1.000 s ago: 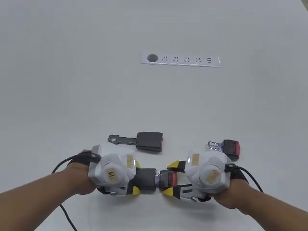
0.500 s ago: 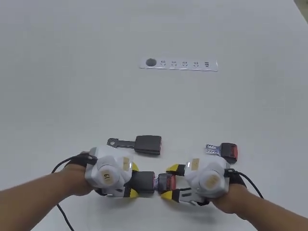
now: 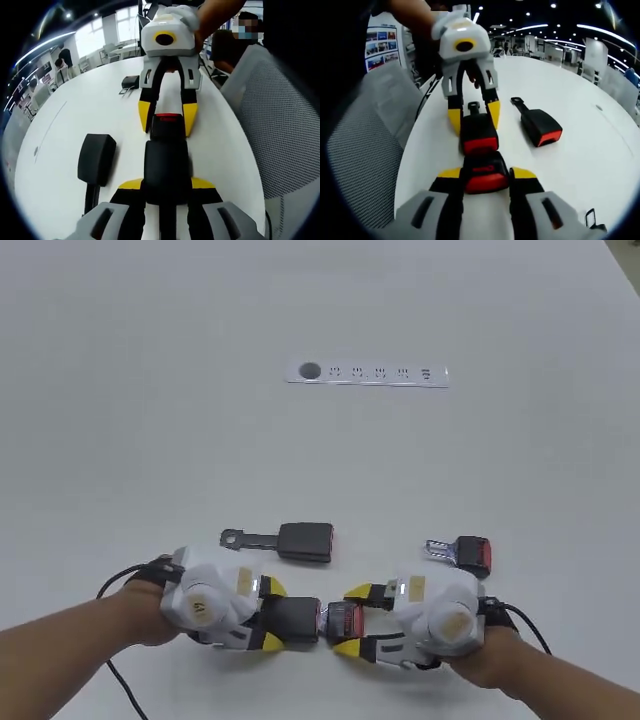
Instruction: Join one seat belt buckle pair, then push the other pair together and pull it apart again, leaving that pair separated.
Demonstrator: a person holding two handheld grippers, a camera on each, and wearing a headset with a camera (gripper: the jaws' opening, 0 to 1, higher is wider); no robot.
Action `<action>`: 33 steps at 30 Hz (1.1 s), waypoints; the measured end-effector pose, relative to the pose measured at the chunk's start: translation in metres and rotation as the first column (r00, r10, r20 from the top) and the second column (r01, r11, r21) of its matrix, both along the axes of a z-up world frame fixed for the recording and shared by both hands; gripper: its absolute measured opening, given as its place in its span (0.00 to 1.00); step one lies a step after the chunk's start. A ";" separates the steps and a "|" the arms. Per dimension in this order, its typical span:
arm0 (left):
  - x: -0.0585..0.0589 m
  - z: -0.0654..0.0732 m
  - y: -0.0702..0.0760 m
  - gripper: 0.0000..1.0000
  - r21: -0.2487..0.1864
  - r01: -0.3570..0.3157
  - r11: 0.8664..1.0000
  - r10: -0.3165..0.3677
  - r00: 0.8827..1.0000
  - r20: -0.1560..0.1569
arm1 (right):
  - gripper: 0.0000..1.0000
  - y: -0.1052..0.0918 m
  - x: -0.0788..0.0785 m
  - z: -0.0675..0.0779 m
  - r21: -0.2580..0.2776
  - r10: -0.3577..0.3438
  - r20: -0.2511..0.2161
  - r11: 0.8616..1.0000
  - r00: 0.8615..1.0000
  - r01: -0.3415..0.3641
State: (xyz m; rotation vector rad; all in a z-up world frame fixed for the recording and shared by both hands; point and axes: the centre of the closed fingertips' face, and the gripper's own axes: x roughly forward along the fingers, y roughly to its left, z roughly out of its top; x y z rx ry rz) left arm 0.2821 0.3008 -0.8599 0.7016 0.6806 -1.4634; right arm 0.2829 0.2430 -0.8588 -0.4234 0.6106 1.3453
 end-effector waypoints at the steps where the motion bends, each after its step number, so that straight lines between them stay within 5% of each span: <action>1: 0.000 0.000 0.000 0.33 -0.002 0.006 1.000 -0.006 1.000 0.000 | 0.35 0.001 -0.001 0.000 0.000 0.003 0.004 1.000 1.000 -0.003; 6: -0.001 0.001 -0.001 0.33 -0.016 0.022 1.000 -0.022 1.000 0.017 | 0.34 0.001 -0.001 0.001 0.021 -0.007 0.006 1.000 1.000 0.007; 33: 0.000 0.001 -0.001 0.32 -0.042 0.007 0.999 -0.008 1.000 -0.011 | 0.34 0.000 0.000 0.001 0.043 -0.023 0.004 0.999 1.000 0.022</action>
